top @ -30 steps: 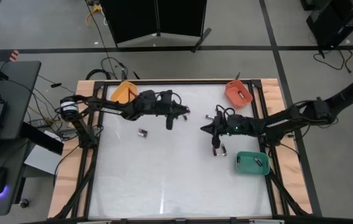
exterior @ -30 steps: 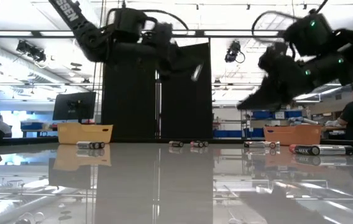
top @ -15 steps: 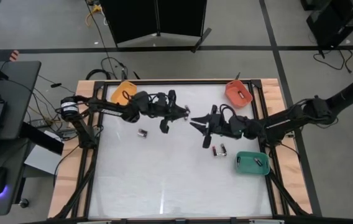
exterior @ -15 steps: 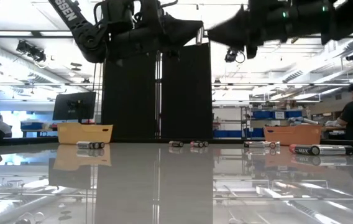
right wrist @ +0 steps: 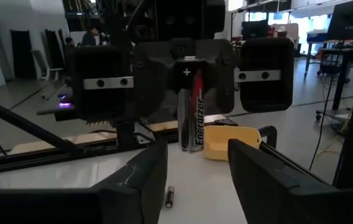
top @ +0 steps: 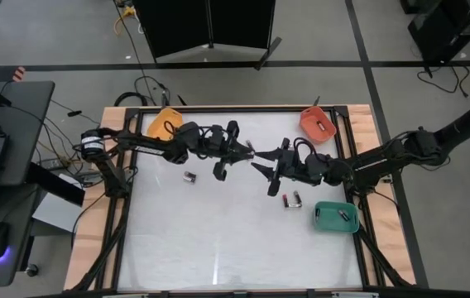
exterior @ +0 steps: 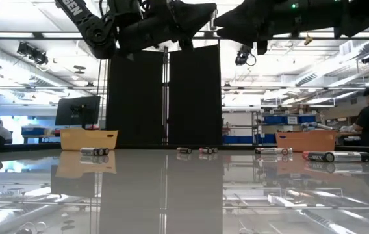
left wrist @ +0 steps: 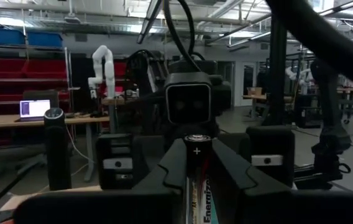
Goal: Sort batteries
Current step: Put the silver battery into the orange bin
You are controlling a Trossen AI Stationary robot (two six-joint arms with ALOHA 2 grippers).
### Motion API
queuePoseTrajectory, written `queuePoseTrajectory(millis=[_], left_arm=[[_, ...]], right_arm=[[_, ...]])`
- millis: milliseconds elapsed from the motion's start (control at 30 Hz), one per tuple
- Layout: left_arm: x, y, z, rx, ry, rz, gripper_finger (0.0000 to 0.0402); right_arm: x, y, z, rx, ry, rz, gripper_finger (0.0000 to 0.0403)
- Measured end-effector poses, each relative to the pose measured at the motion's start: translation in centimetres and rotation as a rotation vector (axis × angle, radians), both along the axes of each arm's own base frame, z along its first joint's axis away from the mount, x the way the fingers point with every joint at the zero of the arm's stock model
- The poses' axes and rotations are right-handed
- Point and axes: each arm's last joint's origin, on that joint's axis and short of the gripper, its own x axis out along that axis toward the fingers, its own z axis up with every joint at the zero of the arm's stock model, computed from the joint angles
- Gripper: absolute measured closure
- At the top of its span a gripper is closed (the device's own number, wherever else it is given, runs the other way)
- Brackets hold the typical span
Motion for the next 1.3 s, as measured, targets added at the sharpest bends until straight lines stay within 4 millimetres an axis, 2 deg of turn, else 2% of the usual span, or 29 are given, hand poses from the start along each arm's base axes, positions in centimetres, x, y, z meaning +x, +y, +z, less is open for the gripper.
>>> queuePoseTrajectory(millis=[533,1300], left_arm=[[0.4,-0.7,0.5,0.010,-0.019,0.029,0.0356],[0.8,-0.6,1.1,0.006,-0.015,0.046,0.0356]], right_arm=[[0.0,-0.1,0.4,-0.042,-0.032,-0.007,0.0246],[0.0,-0.1,0.6,-0.067,-0.042,0.015,0.0285]])
